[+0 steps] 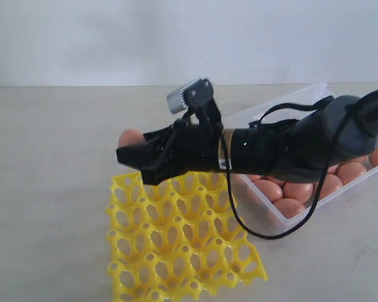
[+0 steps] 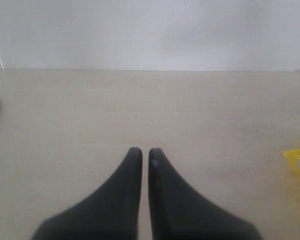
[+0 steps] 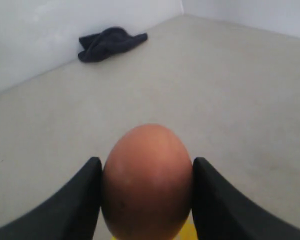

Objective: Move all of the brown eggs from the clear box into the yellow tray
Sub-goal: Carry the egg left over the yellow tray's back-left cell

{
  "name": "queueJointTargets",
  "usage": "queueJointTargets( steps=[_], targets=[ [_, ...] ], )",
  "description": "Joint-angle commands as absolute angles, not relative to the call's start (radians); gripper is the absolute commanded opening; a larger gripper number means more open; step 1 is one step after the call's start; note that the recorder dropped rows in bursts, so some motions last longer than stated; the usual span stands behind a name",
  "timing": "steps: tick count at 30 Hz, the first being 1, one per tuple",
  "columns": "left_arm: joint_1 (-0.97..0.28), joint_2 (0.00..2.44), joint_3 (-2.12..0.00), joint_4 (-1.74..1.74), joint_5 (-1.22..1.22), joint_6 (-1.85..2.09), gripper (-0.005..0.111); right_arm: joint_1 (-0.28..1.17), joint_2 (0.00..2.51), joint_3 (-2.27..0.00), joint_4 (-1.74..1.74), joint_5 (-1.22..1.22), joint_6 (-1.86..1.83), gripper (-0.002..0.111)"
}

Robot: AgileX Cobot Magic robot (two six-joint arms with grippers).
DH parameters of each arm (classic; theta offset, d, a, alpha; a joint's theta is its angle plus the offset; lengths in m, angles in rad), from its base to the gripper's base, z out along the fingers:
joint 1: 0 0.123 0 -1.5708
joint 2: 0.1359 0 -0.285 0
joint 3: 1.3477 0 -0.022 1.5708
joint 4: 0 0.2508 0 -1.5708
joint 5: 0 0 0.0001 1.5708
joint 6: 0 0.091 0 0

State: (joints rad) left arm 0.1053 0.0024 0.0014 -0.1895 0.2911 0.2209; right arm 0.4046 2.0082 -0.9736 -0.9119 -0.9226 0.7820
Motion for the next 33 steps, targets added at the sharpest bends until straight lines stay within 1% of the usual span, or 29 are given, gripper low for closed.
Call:
queueJointTargets(
  steps=[1, 8, 11, 15, 26, 29, 33],
  targets=[
    [0.108, 0.0, 0.0, -0.194, 0.284, 0.228, 0.004, 0.452, 2.065, -0.97, -0.902, -0.984, 0.778, 0.0],
    [0.108, 0.0, 0.0, -0.194, 0.284, 0.228, 0.004, 0.5, 2.071, -0.97, -0.902, -0.937, 0.736, 0.0],
    [0.108, 0.0, 0.0, -0.194, 0.284, 0.228, 0.004, 0.509, 2.071, -0.97, -0.862, -0.858, 0.68, 0.0],
    [0.108, 0.0, 0.0, -0.194, 0.284, 0.228, 0.004, 0.509, 2.087, -0.972, -0.811, -0.829, 0.628, 0.0],
    [0.108, 0.0, 0.0, -0.194, 0.284, 0.228, 0.004, 0.509, 2.149, -1.06, -0.811, -0.811, 0.595, 0.0],
    [0.108, 0.0, 0.0, -0.194, 0.284, 0.228, 0.004, 0.509, 2.156, -1.081, -0.815, -0.727, 0.593, 0.0],
    [0.108, 0.0, 0.0, -0.194, 0.284, 0.228, 0.004, 0.509, 2.156, -1.081, -0.85, -0.706, 0.593, 0.0]
  ],
)
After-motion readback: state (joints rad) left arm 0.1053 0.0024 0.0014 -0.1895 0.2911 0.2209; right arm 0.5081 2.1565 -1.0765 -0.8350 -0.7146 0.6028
